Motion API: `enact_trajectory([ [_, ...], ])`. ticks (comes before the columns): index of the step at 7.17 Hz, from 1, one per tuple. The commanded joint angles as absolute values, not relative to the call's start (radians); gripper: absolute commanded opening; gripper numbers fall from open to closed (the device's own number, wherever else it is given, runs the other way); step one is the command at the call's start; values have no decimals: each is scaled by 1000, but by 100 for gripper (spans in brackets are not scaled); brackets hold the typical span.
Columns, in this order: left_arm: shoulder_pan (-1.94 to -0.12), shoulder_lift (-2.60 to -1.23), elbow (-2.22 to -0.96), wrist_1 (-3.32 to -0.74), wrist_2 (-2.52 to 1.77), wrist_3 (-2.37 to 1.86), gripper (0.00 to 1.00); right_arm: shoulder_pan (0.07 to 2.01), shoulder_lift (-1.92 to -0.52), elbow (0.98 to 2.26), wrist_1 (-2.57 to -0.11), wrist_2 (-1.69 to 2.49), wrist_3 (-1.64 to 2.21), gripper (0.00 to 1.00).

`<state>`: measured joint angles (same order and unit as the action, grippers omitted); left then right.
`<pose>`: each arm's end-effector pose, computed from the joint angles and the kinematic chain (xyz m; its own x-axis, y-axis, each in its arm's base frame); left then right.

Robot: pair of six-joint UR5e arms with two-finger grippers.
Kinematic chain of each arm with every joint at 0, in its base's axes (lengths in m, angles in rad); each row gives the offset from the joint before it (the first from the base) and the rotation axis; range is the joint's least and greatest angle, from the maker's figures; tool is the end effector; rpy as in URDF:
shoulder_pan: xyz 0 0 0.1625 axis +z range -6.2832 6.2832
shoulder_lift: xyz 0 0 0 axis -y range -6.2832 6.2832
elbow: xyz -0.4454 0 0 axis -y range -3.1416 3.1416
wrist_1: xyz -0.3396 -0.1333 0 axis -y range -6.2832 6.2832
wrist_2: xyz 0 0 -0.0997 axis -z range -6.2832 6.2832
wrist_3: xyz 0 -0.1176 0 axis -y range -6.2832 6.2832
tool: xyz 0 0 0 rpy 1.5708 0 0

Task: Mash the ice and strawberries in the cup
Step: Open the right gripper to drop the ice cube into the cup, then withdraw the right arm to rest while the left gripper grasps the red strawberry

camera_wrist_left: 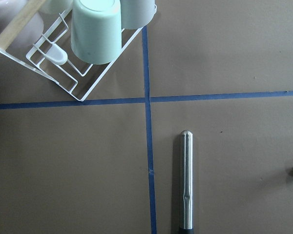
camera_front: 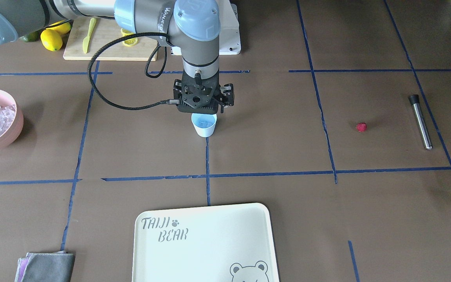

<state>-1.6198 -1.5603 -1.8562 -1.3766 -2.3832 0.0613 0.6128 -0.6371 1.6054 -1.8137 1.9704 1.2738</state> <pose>-0.0688 -0.4252 0.5883 0.6915 0.0857 -0.7173 0.0065 0.9922 0.1248 -0.5198 -0.4725 0.1626 0.6786 0.1475 0.7196 -0.1256 0.9885 -0.0842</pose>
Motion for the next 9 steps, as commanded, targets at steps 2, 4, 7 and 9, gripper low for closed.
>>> enact_trajectory([
  [2, -1362, -1566, -2038, -1391, -2381, -297, 100, 785, -843, 1819, -1816, 2017, 1103, 99],
  [4, -1179, -1552, -2054, -1615, -2288, -607, 99, 994, -1034, 1873, -1810, 2145, 764, 99],
  [7, -970, -1546, -1894, -1950, -2113, -871, 97, 1282, -1271, 1861, -1810, 2265, 279, 99],
  [9, -870, -1560, -1740, -2150, -2042, -977, 98, 1356, -1420, 1859, -1684, 2309, 204, 99],
])
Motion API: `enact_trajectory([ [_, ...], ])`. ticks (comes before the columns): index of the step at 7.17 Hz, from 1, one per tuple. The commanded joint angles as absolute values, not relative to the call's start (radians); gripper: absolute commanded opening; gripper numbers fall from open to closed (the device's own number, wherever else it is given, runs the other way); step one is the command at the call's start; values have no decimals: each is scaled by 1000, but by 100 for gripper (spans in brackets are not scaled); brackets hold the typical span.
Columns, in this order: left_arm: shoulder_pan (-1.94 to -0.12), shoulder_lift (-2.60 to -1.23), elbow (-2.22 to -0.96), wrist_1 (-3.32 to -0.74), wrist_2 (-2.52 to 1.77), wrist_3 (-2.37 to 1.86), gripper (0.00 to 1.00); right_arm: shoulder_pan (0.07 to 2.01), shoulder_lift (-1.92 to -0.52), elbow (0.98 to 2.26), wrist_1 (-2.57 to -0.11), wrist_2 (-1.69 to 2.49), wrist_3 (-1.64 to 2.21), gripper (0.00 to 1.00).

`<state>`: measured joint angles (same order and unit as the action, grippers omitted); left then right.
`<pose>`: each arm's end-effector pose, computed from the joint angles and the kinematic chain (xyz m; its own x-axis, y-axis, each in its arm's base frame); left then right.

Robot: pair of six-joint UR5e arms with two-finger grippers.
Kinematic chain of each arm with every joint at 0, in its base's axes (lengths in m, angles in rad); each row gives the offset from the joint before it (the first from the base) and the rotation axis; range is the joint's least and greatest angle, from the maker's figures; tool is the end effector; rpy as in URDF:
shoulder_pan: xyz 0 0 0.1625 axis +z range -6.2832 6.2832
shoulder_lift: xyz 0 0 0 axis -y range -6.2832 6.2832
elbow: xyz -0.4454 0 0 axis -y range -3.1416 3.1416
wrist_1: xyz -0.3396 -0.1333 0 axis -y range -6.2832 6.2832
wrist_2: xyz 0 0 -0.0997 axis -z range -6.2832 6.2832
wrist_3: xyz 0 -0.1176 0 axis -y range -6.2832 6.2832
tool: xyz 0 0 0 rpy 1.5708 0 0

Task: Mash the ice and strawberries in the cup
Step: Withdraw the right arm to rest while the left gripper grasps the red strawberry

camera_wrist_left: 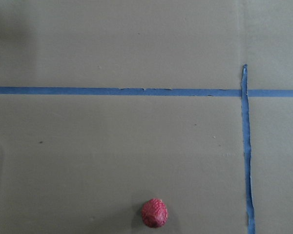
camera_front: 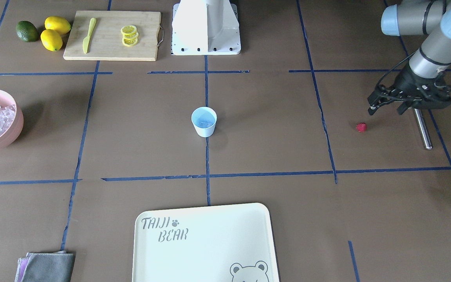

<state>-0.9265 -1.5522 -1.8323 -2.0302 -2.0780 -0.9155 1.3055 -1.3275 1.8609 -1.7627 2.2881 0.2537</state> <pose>0.2177 -0.4166 0.5402 0.6746 -0.0111 -0.7381 0.1253 0.9871 0.0997 -0.0832 -0.5197 0.4722 0.7101 -0.1687 0.6836 0.0711 0.9831 0.1687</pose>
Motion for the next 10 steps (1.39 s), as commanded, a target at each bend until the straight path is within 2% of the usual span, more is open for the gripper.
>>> enact_trajectory([
  [1, -844, -1572, -1683, -2186, -2011, -980, 98, 1373, -1492, 1859, -1604, 2318, 203, 99],
  [5, -810, -1578, -1666, -2186, -2000, -994, 97, 1385, -1523, 1858, -1586, 2321, 209, 99],
  [6, -810, -1578, -1666, -2187, -2002, -996, 82, 1385, -1523, 1858, -1586, 2321, 209, 99],
  [7, -810, -1577, -1667, -2187, -2003, -996, 34, 1388, -1522, 1858, -1586, 2321, 207, 99],
  [8, -810, -1577, -1667, -2183, -2008, -989, 9, 1388, -1522, 1858, -1586, 2321, 204, 99],
  [10, -816, -1575, -1683, -2174, -2063, -989, 0, 1388, -1520, 1856, -1592, 2319, 209, 99],
])
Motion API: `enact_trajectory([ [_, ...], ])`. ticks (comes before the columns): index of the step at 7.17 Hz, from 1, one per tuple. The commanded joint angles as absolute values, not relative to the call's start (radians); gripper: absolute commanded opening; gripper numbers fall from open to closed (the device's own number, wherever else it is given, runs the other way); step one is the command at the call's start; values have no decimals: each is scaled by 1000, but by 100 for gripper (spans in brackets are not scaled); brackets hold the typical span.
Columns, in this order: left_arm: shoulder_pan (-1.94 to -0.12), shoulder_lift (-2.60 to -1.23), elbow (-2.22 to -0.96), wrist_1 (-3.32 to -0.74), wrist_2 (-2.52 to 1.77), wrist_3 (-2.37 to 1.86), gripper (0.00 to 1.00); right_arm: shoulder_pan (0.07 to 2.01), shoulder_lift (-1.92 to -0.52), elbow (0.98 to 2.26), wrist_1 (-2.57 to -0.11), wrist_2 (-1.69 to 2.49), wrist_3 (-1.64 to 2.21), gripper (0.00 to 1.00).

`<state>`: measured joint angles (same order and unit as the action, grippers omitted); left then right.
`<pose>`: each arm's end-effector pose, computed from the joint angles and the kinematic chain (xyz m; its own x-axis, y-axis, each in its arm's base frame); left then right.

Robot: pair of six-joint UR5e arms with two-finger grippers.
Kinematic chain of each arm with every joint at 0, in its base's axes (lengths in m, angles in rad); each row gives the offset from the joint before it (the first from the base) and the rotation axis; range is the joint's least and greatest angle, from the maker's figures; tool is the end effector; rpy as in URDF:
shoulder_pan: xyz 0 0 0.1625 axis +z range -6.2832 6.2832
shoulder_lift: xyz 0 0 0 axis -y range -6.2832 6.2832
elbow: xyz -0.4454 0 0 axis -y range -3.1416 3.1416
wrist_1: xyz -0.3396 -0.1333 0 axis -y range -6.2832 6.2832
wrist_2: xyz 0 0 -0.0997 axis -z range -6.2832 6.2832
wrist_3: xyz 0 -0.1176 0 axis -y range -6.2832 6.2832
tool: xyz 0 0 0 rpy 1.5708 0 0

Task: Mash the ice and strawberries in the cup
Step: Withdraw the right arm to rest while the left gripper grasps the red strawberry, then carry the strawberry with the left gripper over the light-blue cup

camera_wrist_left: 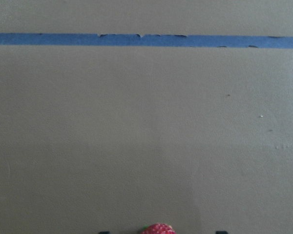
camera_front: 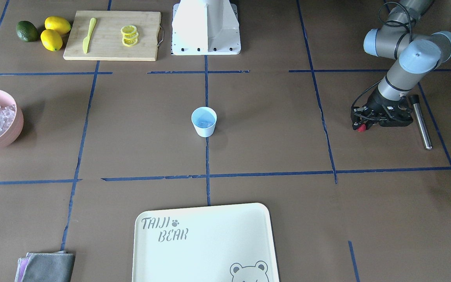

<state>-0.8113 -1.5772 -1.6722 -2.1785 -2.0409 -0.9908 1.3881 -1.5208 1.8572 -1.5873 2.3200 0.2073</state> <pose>0.2756 -0.4065 0.5851 0.6769 -0.0033 -0.7361 0.0848 0.9937 0.0735 -0.0321 -0.4665 0.5456 0.7020 -0.1442 0.6974 0.0286 0.9842 0.1747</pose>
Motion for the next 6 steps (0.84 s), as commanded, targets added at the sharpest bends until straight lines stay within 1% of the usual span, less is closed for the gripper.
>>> enact_trajectory([
  [1, -819, -1578, -1715, -2124, -2106, -991, 0, 1390, -1522, 1849, -1592, 2319, 204, 99],
  [2, -833, -1612, -1806, -1967, -2126, -991, 0, 1402, -1523, 1832, -1591, 2324, 196, 99],
  [3, -838, -1705, -1881, -1768, -2126, -991, 0, 1408, -1528, 1818, -1589, 2329, 186, 99],
  [4, -839, -1852, -1911, -1564, -2125, -994, 0, 1416, -1555, 1795, -1582, 2329, 117, 99],
  [5, -838, -1982, -1908, -1431, -2126, -1011, 0, 1436, -1558, 1777, -1582, 2329, 91, 99],
  [6, -835, -2067, -1898, -1402, -2128, -1097, 0, 1449, -1587, 1770, -1578, 2327, 24, 99],
])
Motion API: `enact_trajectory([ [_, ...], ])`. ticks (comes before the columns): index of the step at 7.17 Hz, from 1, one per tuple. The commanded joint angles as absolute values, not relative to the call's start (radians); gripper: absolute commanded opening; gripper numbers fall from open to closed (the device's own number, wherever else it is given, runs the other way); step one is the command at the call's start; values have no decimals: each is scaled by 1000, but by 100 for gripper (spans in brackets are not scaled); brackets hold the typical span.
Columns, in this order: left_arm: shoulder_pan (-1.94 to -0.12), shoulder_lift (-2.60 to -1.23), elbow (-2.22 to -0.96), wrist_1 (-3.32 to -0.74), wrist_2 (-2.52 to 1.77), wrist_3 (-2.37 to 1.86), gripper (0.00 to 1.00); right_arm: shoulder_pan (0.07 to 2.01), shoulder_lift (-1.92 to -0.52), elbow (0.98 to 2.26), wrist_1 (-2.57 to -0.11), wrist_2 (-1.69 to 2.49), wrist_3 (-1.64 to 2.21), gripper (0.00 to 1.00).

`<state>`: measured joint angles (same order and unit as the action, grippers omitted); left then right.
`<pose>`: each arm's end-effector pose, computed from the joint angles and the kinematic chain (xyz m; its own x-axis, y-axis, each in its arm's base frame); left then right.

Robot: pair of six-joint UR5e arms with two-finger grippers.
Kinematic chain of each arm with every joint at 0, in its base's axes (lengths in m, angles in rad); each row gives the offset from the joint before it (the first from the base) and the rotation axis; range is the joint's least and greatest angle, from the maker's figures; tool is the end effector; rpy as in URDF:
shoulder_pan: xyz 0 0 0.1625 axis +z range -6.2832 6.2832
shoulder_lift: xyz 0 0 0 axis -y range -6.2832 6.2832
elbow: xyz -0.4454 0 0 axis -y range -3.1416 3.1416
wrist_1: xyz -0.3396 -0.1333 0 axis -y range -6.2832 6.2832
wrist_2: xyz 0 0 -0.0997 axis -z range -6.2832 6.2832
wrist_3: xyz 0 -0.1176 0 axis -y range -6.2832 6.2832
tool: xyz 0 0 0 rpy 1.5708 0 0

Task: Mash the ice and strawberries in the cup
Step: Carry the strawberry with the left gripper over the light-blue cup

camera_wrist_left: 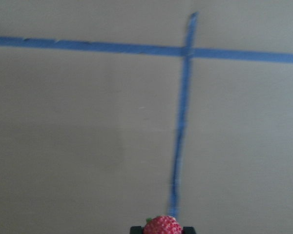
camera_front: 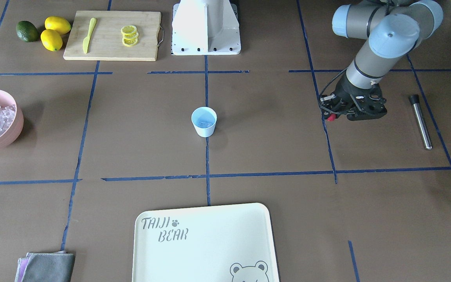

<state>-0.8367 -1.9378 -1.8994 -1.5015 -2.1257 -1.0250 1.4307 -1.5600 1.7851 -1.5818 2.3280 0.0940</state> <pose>0.3221 -0.4635 0.3831 0.6841 -0.0995 -0.7226 0.0808 0.9949 -0.0606 -0.0110 -0.4543 0.5944 0.7090 -0.1541 0.6882 0.0702 0.9864 0.1485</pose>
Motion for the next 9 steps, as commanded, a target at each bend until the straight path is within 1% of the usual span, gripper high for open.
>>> enact_trajectory([
  [1, -831, -2124, -1885, -1411, -2131, -1177, 0, 1492, -1610, 1754, -1572, 2332, -30, 99],
  [2, -824, -2196, -1850, -1417, -2131, -1239, 0, 1514, -1661, 1753, -1527, 2341, -49, 99],
  [3, -793, -2289, -1769, -1431, -2129, -1305, 0, 1547, -1695, 1750, -1499, 2344, -70, 99],
  [5, -726, -2397, -1561, -1634, -2125, -1434, 0, 1580, -1718, 1750, -1500, 2396, -98, 99],
  [6, -710, -2437, -1492, -1690, -2125, -1490, 0, 1586, -1717, 1750, -1506, 2411, -98, 99],
  [9, -641, -2445, -1468, -1723, -2118, -1506, 0, 1589, -1721, 1750, -1511, 2421, -94, 99],
])
